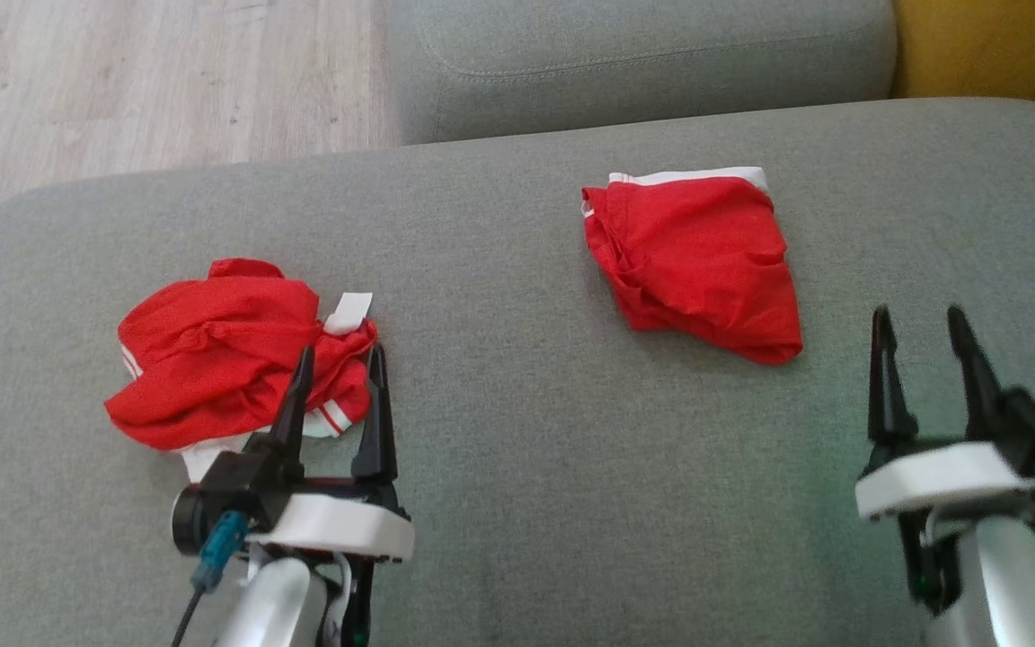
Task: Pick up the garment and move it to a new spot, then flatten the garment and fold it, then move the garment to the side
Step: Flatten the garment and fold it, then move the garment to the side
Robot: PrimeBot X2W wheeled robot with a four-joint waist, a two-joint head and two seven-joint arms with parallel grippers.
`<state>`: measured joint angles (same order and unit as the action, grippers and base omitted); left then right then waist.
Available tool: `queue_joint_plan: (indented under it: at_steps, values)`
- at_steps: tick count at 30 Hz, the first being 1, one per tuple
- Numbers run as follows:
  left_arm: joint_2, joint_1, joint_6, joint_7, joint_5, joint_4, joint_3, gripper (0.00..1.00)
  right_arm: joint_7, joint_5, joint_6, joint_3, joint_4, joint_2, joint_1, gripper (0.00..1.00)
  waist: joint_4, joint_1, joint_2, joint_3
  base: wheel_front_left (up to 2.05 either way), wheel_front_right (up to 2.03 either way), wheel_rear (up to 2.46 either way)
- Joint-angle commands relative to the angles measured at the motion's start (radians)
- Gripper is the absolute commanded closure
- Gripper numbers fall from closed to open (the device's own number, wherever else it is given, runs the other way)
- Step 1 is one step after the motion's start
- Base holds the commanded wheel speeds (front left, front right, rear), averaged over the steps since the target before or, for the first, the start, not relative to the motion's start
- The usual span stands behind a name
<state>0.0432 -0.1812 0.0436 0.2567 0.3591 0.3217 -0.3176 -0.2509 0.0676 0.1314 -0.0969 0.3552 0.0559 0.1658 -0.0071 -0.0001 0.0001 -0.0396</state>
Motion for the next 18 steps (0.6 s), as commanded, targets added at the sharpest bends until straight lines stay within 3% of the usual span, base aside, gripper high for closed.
queue_joint_plan:
  at_steps: [1,12,18]
  values:
    - [0.007,-0.017,-0.002,0.005,-0.008,-0.027,0.041,0.0,-0.011,0.012,-0.001,0.031,-0.047,-0.005,0.004,0.0,0.001,0.0001,-0.0001,-0.003,0.0,0.0,0.0]
    - [0.007,-0.055,-0.011,0.005,-0.018,-0.035,0.029,0.0,0.034,0.024,-0.001,0.019,-0.08,-0.006,0.063,0.0,0.037,0.0001,-0.0001,-0.093,0.0,0.0,0.0]
    - [0.007,-0.097,-0.018,0.005,-0.017,-0.029,0.012,0.0,0.143,0.021,-0.001,-0.017,0.013,-0.006,0.203,0.0,0.076,0.0001,-0.0001,-0.168,0.0,0.0,0.0]
